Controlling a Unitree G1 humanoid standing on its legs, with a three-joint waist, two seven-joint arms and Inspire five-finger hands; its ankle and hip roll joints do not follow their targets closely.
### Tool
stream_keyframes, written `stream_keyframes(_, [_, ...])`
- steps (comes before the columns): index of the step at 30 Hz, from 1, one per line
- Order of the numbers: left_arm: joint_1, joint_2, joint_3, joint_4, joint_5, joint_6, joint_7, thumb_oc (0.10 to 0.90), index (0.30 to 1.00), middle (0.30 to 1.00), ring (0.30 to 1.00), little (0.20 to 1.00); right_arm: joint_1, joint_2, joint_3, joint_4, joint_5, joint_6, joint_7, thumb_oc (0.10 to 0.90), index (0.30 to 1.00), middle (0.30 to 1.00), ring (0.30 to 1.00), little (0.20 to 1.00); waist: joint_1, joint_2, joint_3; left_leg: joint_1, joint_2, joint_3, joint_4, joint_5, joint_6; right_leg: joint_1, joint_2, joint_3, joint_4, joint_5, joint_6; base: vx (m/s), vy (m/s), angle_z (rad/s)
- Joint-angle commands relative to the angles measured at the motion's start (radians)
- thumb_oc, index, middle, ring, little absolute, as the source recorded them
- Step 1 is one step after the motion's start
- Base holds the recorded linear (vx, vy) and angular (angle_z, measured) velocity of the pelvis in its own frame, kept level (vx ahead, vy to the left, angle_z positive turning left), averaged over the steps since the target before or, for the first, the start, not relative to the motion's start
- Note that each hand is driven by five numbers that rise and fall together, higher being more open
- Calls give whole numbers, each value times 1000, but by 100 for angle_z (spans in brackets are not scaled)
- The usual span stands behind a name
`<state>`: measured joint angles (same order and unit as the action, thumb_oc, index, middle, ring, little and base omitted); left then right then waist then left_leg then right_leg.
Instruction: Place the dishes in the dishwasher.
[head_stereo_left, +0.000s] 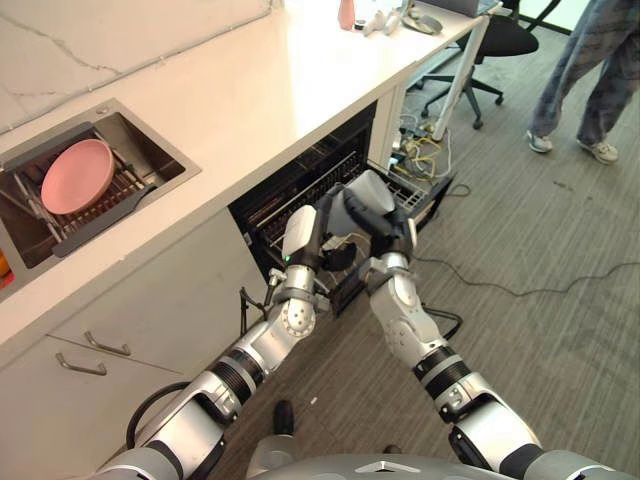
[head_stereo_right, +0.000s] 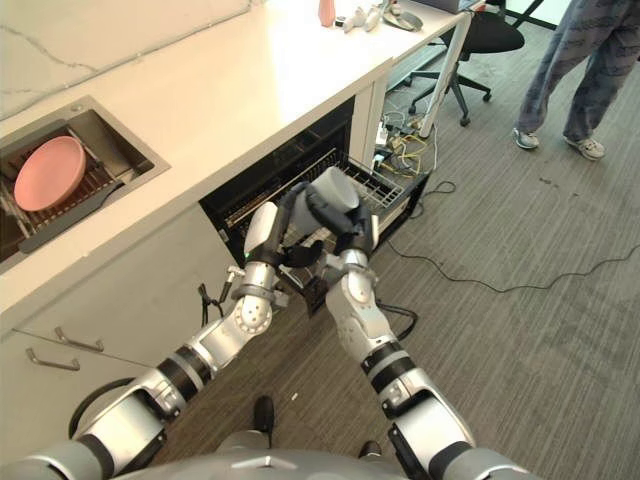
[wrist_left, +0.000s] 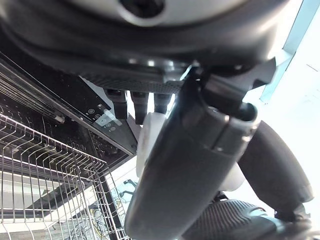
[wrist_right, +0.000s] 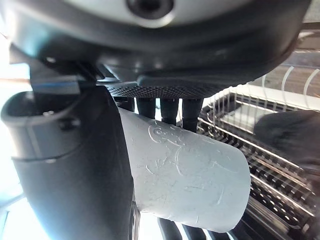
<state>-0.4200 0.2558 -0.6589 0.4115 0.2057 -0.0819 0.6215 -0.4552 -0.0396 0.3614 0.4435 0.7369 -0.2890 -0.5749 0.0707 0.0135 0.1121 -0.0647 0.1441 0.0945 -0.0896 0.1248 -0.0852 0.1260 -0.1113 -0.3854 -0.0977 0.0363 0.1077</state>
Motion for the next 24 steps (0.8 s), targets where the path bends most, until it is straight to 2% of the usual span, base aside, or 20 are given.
stream_keyframes(1, [-70, 13, -44, -52, 66, -85, -23, 800, 900, 900, 900, 900, -225, 22, -111, -78, -120, -142, -43, 400, 300, 300, 300, 300, 26, -57, -22, 72, 53, -27, 4, -67, -48, 15, -99, 51, 14, -33, 71, -1, -26, 5])
stream_keyframes(7, [107, 117, 21, -146, -21, -131, -167, 800, 900, 900, 900, 900, -227, -62, -193, 17, -185, -93, -49, 400, 300, 300, 300, 300, 82, -67, -10, 46, 46, -68, 12, -62, -50, 26, -95, 14, 17, -40, 68, -9, -23, 22])
stream_keyframes(10, [180, 157, 49, -174, -78, -140, -224, 800, 900, 900, 900, 900, -230, -96, -206, 65, -199, -69, -24, 400, 300, 300, 300, 300, 103, -71, -4, 33, 42, -85, 16, -59, -51, 31, -95, -3, 17, -43, 66, 3, -17, 24])
stream_keyframes(12, [290, 201, 98, -167, -201, -149, -314, 800, 900, 900, 900, 900, -231, -170, -208, 142, -199, -24, 46, 400, 300, 300, 300, 300, 135, -77, 9, 14, 36, -109, 28, -58, -50, 37, -94, -26, 19, -46, 66, 4, -19, 24])
stream_keyframes(14, [290, 201, 98, -167, -201, -149, -314, 800, 900, 900, 900, 900, -231, -170, -208, 142, -199, -24, 46, 400, 300, 300, 300, 300, 135, -77, 9, 14, 36, -109, 28, -58, -50, 37, -94, -26, 19, -46, 66, -6, -1, 11])
stream_keyframes(16, [393, 225, 167, -116, -325, -135, -416, 800, 900, 900, 900, 900, -241, -244, -200, 221, -219, 27, 119, 400, 300, 300, 300, 300, 164, -81, 23, -16, 33, -130, 43, -62, -50, 38, -94, -47, 19, -53, 65, -1, -23, 37])
stream_keyframes(19, [415, 235, 183, -96, -343, -129, -447, 800, 900, 900, 900, 900, -251, -269, -200, 247, -226, 36, 138, 400, 300, 300, 300, 300, 172, -83, 26, -27, 31, -136, 46, -61, -50, 36, -94, -55, 19, -55, 65, 8, -2, 40])
stream_keyframes(22, [507, 257, 269, 43, -385, -109, -536, 800, 900, 900, 900, 900, -323, -418, -169, 398, -334, 78, 205, 400, 300, 300, 300, 300, 219, -85, 67, -104, 19, -164, 55, -46, -48, 0, -98, -81, 18, -53, 66, -8, 22, 34])
stream_keyframes(24, [507, 256, 269, 44, -385, -110, -536, 800, 900, 900, 900, 900, -325, -419, -169, 399, -333, 77, 205, 400, 300, 300, 300, 300, 218, -85, 66, -106, 19, -164, 56, -46, -48, -2, -98, -81, 19, -53, 66, -20, 20, 22])
